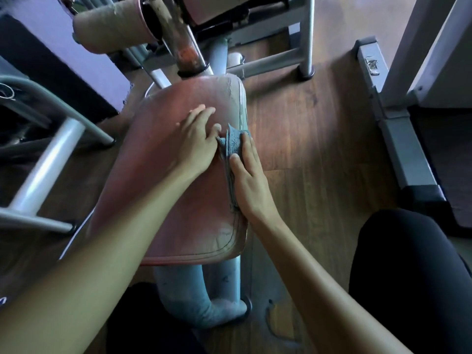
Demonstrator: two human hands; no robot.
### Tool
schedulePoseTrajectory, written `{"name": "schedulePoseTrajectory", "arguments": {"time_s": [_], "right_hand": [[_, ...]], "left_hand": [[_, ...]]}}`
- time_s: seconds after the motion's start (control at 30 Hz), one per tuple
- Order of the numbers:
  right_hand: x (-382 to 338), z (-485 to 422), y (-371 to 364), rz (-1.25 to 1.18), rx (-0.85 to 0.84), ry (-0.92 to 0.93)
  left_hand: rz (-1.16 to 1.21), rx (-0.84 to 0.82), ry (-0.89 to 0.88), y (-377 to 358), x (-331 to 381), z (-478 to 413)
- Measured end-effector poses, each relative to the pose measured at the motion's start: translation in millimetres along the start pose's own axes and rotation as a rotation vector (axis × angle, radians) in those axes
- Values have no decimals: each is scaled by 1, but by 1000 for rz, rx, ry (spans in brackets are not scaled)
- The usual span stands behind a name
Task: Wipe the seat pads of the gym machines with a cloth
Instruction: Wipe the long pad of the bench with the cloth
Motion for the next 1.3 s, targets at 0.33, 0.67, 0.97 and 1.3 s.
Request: {"name": "schedulePoseTrajectory", "arguments": {"time_s": [0.33,0.67,0.97,1.3], "right_hand": [[-16,-78,20,-18,40,16],[-12,-91,25,-29,35,23],[-14,-94,27,-5,29,36],[-12,-97,20,69,27,78]], "left_hand": [[-142,-2,42,-13,-5,-29],[-132,29,32,-11,-3,-28],[-112,25,30,-10,-3,-26],[-100,30,84,7,-40,-3]]}}
Point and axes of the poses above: each hand's wrist, its own z-axis away from the middle knuckle, its own y-axis out of the back of the hand, x = y × z, the point moved 2 cm from there along -z, towards the middle knuckle, and after that the axes turned 11 degrees about -x, right-handed, at the moved point
